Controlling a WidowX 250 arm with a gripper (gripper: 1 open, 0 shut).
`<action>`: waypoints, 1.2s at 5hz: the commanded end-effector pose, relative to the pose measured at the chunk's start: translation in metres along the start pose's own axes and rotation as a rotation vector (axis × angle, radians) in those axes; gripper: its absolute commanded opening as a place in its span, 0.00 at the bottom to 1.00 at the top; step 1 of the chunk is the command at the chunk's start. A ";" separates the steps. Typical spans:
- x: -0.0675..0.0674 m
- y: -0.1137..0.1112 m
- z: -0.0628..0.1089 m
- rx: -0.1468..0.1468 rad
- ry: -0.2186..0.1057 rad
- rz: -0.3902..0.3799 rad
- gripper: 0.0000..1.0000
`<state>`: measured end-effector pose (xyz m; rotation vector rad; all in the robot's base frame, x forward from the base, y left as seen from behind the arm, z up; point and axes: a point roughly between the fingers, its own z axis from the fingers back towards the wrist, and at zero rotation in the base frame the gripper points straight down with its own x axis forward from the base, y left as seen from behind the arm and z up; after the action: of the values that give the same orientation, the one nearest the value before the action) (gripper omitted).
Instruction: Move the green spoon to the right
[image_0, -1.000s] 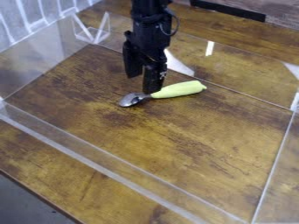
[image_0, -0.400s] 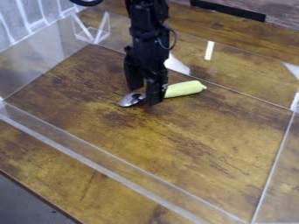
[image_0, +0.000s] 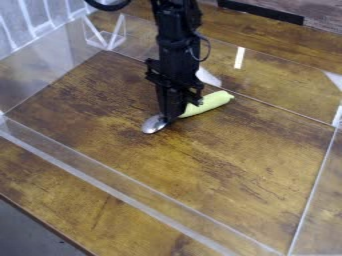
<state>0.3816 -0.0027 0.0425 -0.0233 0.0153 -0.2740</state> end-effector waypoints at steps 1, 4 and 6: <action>0.006 -0.007 0.024 0.005 -0.068 0.045 0.00; 0.003 -0.003 0.070 -0.044 -0.118 0.044 0.00; 0.001 0.009 0.054 -0.082 -0.104 0.054 1.00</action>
<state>0.3810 -0.0007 0.0770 -0.1293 -0.0170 -0.2276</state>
